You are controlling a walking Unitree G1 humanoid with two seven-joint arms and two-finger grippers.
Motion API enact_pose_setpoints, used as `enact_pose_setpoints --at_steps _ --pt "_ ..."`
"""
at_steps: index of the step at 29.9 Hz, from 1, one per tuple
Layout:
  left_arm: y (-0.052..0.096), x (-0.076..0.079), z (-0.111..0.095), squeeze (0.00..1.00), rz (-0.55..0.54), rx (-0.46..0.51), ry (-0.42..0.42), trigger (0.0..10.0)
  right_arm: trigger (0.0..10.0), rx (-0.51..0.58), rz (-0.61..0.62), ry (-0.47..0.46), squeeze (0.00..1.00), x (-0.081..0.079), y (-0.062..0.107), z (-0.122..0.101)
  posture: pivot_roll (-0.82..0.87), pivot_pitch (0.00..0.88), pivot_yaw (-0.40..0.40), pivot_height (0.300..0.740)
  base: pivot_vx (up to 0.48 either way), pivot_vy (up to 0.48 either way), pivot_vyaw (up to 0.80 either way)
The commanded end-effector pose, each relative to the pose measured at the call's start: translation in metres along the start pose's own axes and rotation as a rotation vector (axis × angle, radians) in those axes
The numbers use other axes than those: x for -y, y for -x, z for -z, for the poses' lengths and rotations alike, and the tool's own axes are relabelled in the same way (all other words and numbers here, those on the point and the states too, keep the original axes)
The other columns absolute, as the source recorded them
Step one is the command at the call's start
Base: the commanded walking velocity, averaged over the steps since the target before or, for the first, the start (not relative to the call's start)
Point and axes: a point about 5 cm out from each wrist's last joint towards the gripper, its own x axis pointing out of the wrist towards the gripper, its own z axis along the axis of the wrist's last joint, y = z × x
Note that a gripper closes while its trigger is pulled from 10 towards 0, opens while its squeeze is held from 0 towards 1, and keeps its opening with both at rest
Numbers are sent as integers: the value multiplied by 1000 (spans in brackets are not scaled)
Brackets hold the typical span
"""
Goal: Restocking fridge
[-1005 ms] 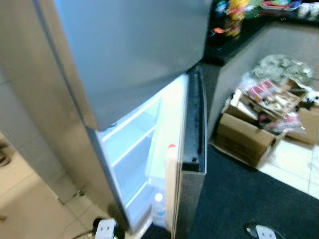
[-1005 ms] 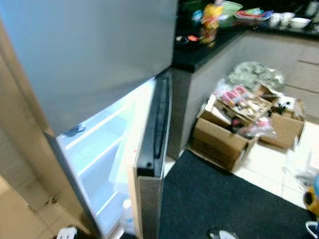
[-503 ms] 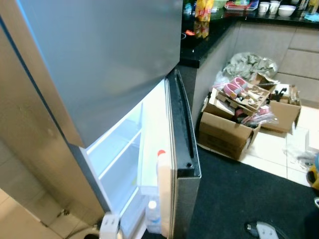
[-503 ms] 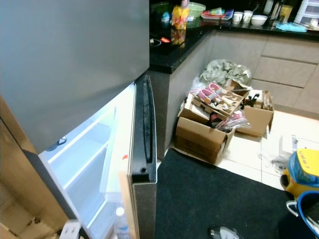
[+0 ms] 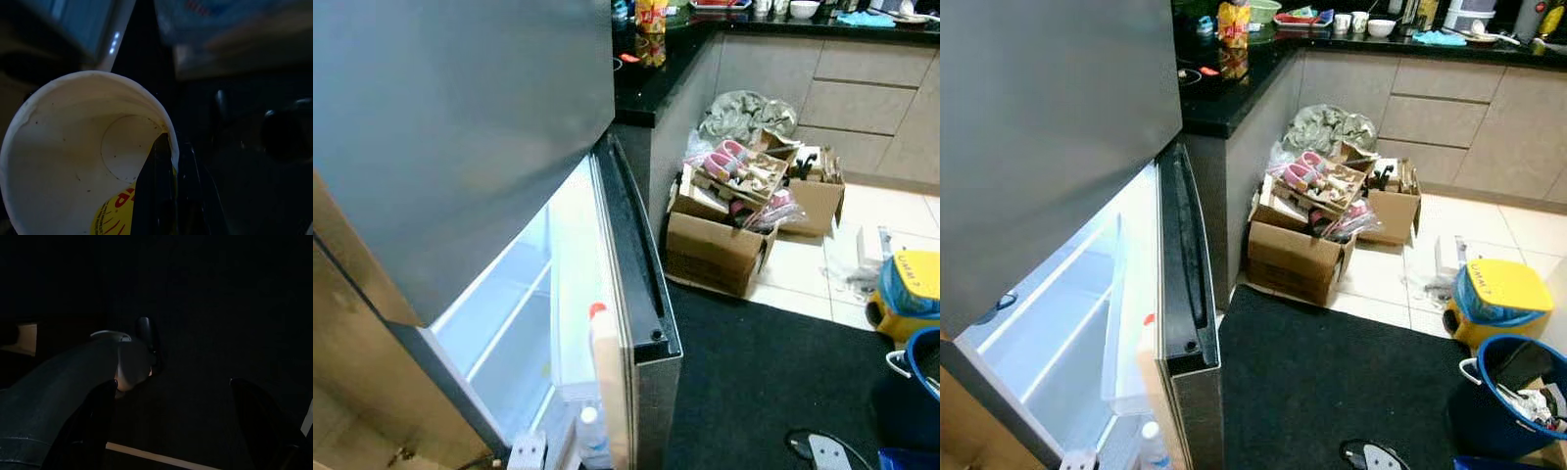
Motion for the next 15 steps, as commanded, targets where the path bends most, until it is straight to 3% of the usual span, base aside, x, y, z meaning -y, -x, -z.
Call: enact_pose_setpoints --at_steps 1,5,15 --pt "0 0 3 0 2 -11 1 10000 10000 -3 1 4 0 -1 0 1 -35 0 29 740 0 0 0" --pt "0 1 3 0 8 -14 -3 10000 10000 -4 0 6 0 -1 0 1 -35 0 29 740 0 -255 0" --pt "2 -1 8 0 12 -25 3 10000 10000 -9 -1 16 0 -1 0 3 -35 0 29 740 0 -418 0"
